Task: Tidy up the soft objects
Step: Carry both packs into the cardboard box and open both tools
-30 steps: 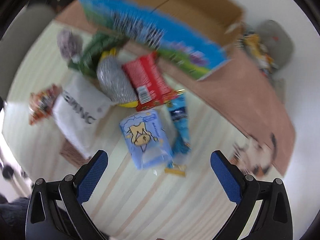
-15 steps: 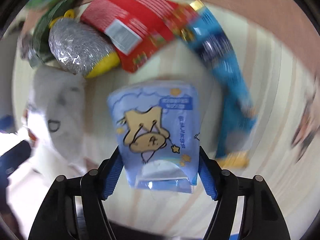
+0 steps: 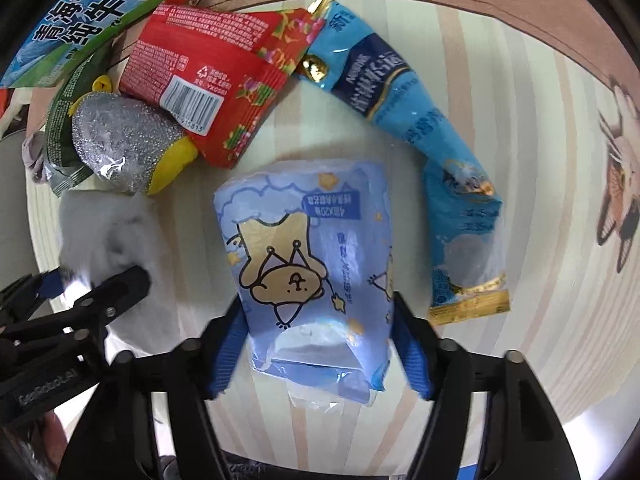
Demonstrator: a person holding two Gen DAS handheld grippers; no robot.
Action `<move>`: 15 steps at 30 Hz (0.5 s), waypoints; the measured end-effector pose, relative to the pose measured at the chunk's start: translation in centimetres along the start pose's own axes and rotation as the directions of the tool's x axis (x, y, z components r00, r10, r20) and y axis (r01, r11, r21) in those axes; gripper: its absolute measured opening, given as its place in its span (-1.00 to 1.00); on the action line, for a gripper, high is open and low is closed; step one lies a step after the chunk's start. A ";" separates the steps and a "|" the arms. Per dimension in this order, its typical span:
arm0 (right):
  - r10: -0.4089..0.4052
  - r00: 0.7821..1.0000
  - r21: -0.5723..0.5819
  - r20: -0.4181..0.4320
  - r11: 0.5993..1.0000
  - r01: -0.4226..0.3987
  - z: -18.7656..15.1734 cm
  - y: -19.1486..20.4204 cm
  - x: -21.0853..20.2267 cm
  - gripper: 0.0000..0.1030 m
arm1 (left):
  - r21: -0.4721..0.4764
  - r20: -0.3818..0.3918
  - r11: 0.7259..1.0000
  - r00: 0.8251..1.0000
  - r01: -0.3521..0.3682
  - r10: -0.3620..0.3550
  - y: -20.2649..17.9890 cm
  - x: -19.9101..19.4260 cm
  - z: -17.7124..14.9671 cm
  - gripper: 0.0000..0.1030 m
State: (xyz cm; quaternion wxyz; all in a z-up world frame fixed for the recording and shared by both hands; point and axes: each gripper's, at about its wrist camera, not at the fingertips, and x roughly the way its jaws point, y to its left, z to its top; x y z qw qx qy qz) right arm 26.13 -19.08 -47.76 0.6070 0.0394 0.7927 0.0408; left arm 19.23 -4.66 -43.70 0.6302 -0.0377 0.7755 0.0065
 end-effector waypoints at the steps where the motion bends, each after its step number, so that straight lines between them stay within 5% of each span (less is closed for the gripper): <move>1: 0.007 1.000 -0.002 0.002 1.000 -0.007 -0.5 -0.6 -0.3 0.07 | -0.004 0.010 1.000 1.000 -0.002 0.002 0.1 -0.2 -0.5 0.36; 10: 0.117 0.991 -0.036 0.068 0.993 -0.114 -8.1 0.7 -7.7 -0.01 | -0.051 0.174 0.995 0.982 0.082 -0.072 1.3 -8.9 -4.8 0.36; 15: 0.207 0.964 -0.042 0.165 0.978 -0.203 -10.1 1.3 -15.2 -0.01 | 0.013 0.256 0.987 0.954 0.161 -0.159 1.3 -19.1 0.4 0.36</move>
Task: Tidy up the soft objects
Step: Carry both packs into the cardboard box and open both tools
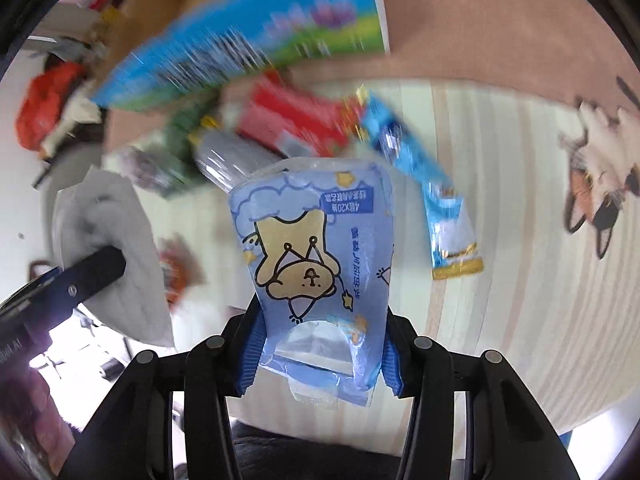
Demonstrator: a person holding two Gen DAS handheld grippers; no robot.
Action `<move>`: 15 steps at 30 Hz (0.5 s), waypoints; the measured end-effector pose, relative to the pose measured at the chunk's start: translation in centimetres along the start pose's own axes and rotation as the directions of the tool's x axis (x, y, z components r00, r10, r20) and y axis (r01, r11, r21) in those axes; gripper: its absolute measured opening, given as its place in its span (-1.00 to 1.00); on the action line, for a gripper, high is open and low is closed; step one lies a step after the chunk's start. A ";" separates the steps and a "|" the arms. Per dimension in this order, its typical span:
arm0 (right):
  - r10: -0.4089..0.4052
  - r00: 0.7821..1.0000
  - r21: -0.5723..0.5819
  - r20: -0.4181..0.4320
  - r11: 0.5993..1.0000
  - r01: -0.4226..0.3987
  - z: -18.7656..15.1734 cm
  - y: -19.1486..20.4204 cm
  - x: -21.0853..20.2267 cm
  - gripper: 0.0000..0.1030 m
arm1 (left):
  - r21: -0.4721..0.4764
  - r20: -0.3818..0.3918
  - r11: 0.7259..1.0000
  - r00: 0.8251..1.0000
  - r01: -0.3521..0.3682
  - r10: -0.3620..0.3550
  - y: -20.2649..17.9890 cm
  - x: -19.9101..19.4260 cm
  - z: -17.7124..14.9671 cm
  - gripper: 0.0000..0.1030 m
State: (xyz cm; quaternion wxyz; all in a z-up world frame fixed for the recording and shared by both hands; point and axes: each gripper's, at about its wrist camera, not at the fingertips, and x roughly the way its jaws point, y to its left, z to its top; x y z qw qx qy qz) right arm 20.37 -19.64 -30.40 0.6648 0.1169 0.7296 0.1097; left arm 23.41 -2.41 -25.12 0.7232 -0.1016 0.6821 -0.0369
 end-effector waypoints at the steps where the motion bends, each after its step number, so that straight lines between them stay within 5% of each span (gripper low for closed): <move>1: 0.015 0.999 -0.005 0.029 1.000 -0.015 0.3 0.8 -1.7 -0.01 | 0.014 0.007 1.000 1.000 0.013 -0.013 -0.2 -1.2 1.7 0.36; 7: 0.043 0.987 -0.026 0.155 0.999 -0.039 6.4 4.6 -9.5 -0.01 | 0.104 0.030 0.995 1.000 -0.010 0.007 -2.0 -2.4 14.1 0.36; 11: -0.022 0.979 -0.022 0.200 0.999 0.028 14.3 7.0 -9.6 -0.01 | 0.108 -0.020 0.994 1.000 -0.007 0.009 -1.0 1.1 22.1 0.36; 15: -0.089 0.980 -0.008 0.177 0.996 0.092 20.9 7.3 -5.5 -0.01 | 0.134 -0.106 0.991 0.994 0.000 0.014 -0.9 7.1 28.5 0.36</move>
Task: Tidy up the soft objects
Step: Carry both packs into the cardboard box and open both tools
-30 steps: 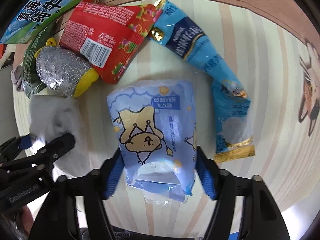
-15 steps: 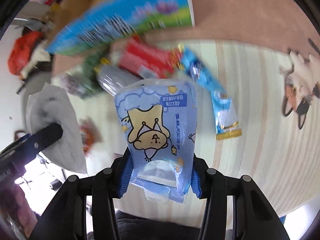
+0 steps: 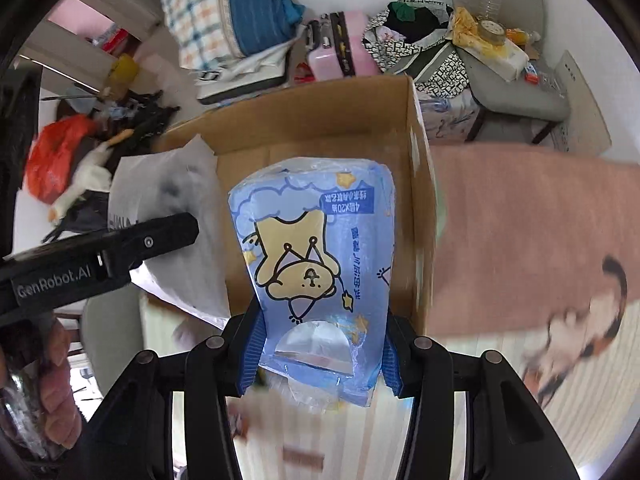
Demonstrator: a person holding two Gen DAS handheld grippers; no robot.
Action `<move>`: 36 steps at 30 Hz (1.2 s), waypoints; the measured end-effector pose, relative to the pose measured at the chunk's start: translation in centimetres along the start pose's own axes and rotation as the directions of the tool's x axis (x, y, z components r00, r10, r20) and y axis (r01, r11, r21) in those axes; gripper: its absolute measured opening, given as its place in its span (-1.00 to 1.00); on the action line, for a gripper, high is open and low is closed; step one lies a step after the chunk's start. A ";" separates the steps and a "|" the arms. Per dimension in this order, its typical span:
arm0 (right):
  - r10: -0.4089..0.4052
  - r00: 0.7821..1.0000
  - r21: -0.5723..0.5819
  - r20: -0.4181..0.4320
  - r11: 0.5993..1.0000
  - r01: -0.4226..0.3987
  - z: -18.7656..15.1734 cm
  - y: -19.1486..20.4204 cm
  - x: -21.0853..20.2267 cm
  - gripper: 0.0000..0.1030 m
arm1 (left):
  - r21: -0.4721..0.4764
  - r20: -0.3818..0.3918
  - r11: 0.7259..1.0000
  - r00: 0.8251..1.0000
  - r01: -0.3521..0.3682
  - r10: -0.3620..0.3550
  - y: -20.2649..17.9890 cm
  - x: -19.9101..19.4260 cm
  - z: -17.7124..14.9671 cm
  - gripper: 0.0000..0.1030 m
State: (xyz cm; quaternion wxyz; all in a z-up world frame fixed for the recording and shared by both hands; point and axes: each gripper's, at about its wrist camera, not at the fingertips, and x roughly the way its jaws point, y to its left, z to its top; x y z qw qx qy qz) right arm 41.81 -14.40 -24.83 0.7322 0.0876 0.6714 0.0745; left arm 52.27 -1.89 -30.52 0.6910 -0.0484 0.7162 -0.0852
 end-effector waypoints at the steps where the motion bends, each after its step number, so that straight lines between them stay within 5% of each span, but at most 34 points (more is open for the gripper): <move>1: -0.013 1.000 -0.002 -0.009 1.000 0.013 1.6 -0.5 2.1 -0.01 | 0.005 -0.026 1.000 1.000 0.001 -0.001 0.1 1.3 1.2 0.36; 8: -0.075 0.993 -0.006 -0.092 0.997 0.074 10.1 -2.6 12.5 -0.01 | -0.024 -0.135 0.998 0.989 0.050 -0.053 1.3 8.5 5.7 0.36; 15: -0.127 0.985 -0.019 -0.119 0.992 0.125 12.2 -2.9 16.7 0.04 | -0.040 -0.192 0.996 0.978 0.081 -0.088 0.7 10.7 5.4 0.41; 18: -0.120 0.985 -0.023 -0.123 0.993 0.118 12.7 -2.4 17.5 0.23 | -0.085 -0.215 0.993 0.971 0.087 -0.103 1.3 10.9 5.4 0.47; 23: -0.119 0.984 -0.031 -0.132 0.993 0.116 12.6 -1.3 17.4 0.62 | -0.069 -0.166 0.993 0.981 0.092 -0.102 1.5 8.3 4.8 0.90; 30: -0.154 0.983 -0.024 -0.096 0.988 0.152 10.5 -0.8 13.8 0.91 | 0.005 -0.028 1.000 1.000 -0.010 0.010 1.1 1.5 2.0 0.98; 36: -0.218 0.971 -0.095 0.099 0.969 0.227 6.9 0.3 7.3 1.00 | 0.018 0.116 0.996 0.989 -0.090 0.087 0.7 -4.8 -2.4 0.98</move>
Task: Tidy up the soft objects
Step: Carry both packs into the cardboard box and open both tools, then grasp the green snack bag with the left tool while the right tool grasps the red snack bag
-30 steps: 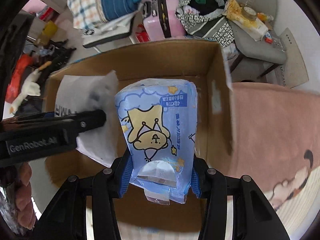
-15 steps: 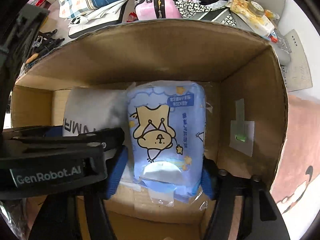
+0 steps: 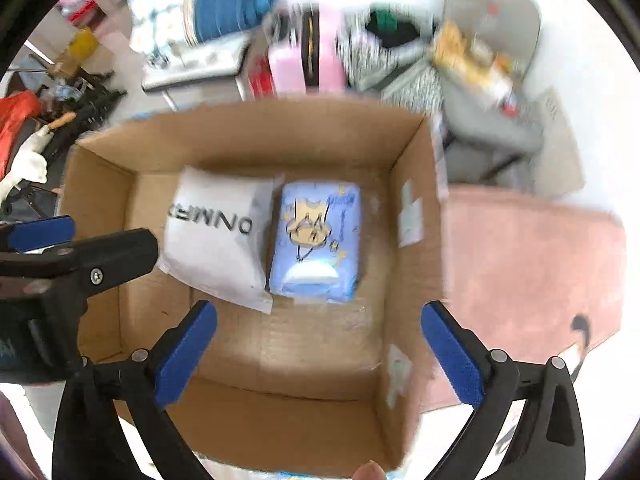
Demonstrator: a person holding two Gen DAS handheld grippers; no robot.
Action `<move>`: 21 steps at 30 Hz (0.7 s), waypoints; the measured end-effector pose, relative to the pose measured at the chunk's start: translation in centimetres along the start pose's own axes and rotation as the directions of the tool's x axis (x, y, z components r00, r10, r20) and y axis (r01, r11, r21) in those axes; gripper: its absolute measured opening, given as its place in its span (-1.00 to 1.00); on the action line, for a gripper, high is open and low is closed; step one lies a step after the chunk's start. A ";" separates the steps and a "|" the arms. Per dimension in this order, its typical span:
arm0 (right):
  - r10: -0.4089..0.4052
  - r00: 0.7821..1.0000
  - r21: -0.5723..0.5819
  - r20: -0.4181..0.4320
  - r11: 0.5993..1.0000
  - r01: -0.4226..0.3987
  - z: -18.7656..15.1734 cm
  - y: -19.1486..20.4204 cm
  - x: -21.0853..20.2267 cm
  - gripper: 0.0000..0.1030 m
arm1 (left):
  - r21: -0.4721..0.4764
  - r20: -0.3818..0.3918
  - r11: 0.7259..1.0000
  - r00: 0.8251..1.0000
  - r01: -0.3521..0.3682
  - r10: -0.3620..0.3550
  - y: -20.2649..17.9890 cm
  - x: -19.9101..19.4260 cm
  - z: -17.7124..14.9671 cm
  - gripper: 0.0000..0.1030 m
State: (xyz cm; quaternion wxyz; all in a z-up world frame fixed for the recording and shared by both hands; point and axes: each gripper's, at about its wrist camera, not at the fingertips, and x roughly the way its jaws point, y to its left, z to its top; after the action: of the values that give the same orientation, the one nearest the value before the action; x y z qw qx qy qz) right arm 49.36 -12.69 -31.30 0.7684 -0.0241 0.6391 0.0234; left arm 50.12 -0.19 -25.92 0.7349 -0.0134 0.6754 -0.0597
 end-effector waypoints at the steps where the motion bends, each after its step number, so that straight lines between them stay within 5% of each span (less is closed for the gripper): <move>1: -0.005 1.000 -0.010 0.028 1.000 0.005 -0.5 0.1 -1.2 1.00 | 0.002 0.025 1.000 1.000 -0.009 0.009 -0.1 -1.0 -0.7 0.98; 8: 0.076 0.989 -0.026 0.125 0.997 -0.074 -4.7 0.5 -8.2 1.00 | -0.028 0.201 0.996 0.976 -0.084 0.088 -1.0 -7.5 -6.7 0.98; 12: 0.139 0.989 -0.125 0.050 0.983 -0.132 -9.5 1.8 -8.8 1.00 | -0.058 0.241 0.986 0.956 -0.159 0.168 0.1 -8.2 -12.9 0.98; 14: 0.154 0.988 -0.166 -0.012 0.974 -0.154 -12.4 2.2 -7.8 1.00 | -0.076 0.209 0.981 0.959 -0.179 0.191 1.2 -6.5 -15.9 0.98; 18: 0.125 0.987 -0.202 -0.105 0.969 -0.145 -17.0 2.2 -3.6 1.00 | -0.118 0.026 0.981 0.987 -0.154 0.158 3.5 0.4 -20.0 0.97; 21: 0.104 0.981 -0.206 -0.163 0.969 -0.137 -18.5 1.7 0.3 0.74 | -0.132 -0.080 0.980 0.987 -0.148 0.138 4.1 5.3 -21.3 0.65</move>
State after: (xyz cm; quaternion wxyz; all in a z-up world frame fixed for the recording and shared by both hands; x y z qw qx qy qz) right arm 31.19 -12.25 -34.92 0.7077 -0.0702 0.6895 0.1376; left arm 29.68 4.63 -33.40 0.7104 -0.0134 0.7026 0.0398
